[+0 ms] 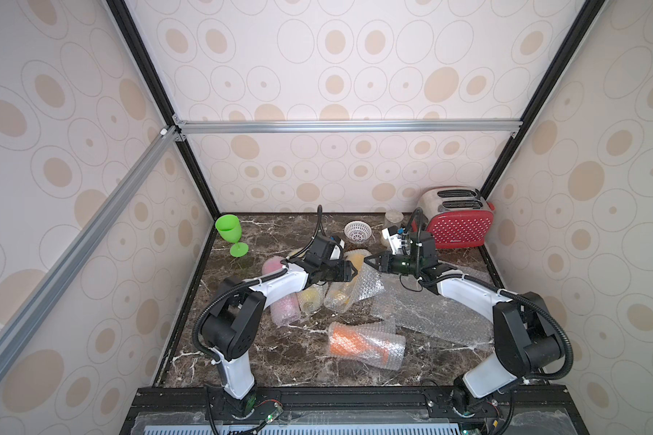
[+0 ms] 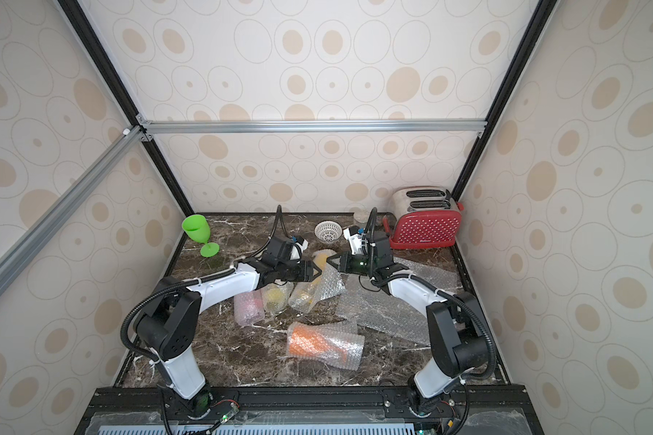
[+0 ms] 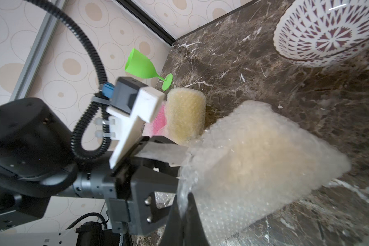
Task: Unpack wine glasses from bubble wrap
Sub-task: Unwrap the bubble wrap at the center of the board.
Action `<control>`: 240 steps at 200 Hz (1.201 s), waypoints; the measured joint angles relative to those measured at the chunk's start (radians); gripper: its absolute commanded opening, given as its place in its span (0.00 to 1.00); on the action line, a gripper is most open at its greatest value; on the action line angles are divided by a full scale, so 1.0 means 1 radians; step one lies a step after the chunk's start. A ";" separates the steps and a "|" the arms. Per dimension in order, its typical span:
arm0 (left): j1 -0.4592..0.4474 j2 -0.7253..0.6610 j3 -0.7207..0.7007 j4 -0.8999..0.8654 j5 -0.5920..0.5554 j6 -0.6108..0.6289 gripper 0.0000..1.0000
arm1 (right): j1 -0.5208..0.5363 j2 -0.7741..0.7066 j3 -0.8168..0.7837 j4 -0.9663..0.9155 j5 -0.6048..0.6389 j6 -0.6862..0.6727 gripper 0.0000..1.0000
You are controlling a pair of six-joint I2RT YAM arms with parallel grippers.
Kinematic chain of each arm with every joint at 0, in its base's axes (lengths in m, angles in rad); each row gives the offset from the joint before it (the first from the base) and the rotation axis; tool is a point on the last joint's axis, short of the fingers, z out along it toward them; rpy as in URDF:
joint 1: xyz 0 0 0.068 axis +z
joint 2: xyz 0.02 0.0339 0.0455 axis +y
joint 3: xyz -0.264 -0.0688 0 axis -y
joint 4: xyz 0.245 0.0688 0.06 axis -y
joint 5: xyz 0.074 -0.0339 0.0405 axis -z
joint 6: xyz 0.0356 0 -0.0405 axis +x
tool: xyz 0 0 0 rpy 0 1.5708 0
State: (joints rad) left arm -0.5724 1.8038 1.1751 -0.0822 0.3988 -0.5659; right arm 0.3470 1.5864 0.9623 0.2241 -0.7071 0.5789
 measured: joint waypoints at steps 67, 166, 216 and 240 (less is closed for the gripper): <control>-0.002 0.046 0.011 -0.048 -0.048 0.033 0.14 | 0.001 -0.001 0.012 -0.045 0.008 -0.028 0.03; 0.079 0.011 -0.062 0.011 -0.037 -0.026 0.01 | -0.130 -0.154 -0.076 -0.136 0.042 -0.078 0.03; 0.104 0.002 -0.096 0.046 -0.017 -0.073 0.11 | -0.192 -0.182 -0.111 -0.187 0.060 -0.102 0.02; 0.106 0.002 -0.096 0.043 -0.010 -0.073 0.29 | -0.193 -0.181 -0.111 -0.195 0.056 -0.108 0.02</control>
State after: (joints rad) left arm -0.4667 1.8053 1.0790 -0.0395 0.3885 -0.6388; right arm 0.1539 1.4052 0.8516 0.0288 -0.6510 0.4713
